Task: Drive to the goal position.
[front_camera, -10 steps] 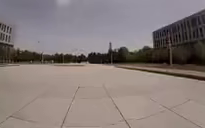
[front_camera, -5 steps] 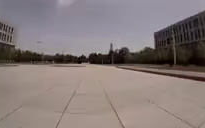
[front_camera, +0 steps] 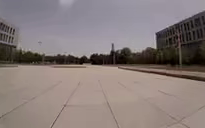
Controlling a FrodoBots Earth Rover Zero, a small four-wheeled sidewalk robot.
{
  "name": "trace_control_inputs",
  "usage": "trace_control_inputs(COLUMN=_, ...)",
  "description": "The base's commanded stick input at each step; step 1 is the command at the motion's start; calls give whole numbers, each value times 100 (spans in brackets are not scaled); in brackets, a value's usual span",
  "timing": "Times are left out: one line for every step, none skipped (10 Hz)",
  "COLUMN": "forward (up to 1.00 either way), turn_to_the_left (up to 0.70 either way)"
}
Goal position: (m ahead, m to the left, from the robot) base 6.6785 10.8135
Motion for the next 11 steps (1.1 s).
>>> trace_control_inputs(forward=100, turn_to_the_left=0)
trace_control_inputs(forward=100, turn_to_the_left=0)
trace_control_inputs(forward=100, turn_to_the_left=0)
trace_control_inputs(forward=100, turn_to_the_left=0)
trace_control_inputs(forward=100, turn_to_the_left=0)
trace_control_inputs(forward=100, turn_to_the_left=0)
trace_control_inputs(forward=100, turn_to_the_left=0)
trace_control_inputs(forward=100, turn_to_the_left=0)
trace_control_inputs(forward=100, turn_to_the_left=0)
trace_control_inputs(forward=100, turn_to_the_left=0)
trace_control_inputs(forward=100, turn_to_the_left=0)
